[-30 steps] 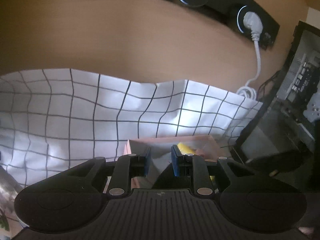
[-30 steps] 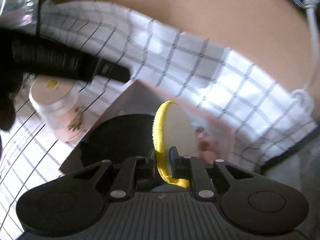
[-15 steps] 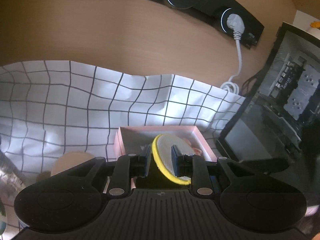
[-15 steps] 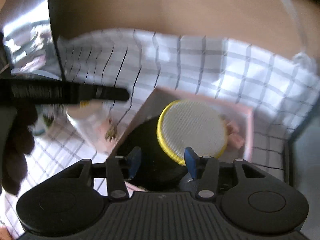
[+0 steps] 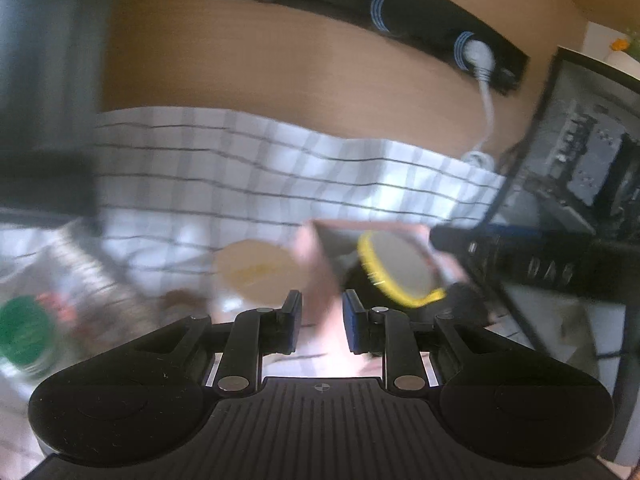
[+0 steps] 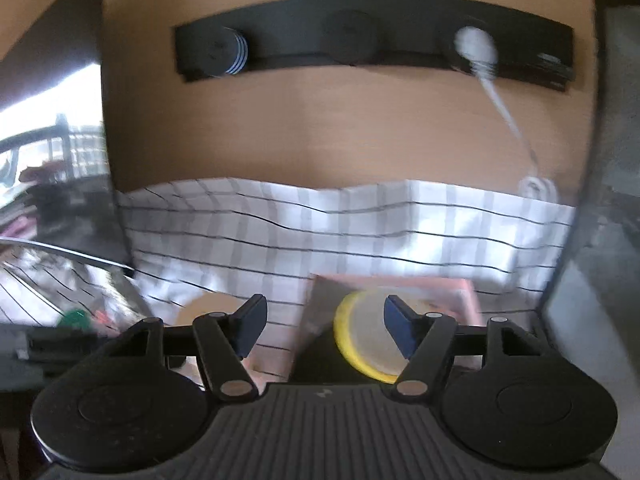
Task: Organize soft objects
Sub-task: 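Move both tools back over the remaining items on the table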
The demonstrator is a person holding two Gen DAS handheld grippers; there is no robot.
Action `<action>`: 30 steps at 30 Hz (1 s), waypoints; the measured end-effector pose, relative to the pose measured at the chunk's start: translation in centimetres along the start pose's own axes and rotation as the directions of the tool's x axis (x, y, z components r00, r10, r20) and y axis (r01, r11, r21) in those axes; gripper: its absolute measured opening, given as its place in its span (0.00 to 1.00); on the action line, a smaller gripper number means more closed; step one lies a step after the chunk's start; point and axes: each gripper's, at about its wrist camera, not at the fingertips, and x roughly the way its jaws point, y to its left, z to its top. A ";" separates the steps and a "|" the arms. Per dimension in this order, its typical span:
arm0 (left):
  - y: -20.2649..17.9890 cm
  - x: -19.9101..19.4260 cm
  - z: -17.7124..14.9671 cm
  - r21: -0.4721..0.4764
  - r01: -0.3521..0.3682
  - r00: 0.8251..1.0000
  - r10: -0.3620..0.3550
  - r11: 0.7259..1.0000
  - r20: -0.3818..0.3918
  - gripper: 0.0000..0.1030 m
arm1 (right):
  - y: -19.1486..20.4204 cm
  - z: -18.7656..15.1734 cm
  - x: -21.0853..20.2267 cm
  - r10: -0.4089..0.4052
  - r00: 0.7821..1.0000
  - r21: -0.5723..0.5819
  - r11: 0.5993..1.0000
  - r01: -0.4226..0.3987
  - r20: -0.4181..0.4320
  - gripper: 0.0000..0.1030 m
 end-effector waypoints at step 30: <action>19.2 -8.3 -2.2 -0.108 -0.134 0.991 0.135 0.985 0.001 0.24 | 17.3 -6.0 0.2 0.232 0.956 -0.298 0.913 -0.278 -0.181 0.63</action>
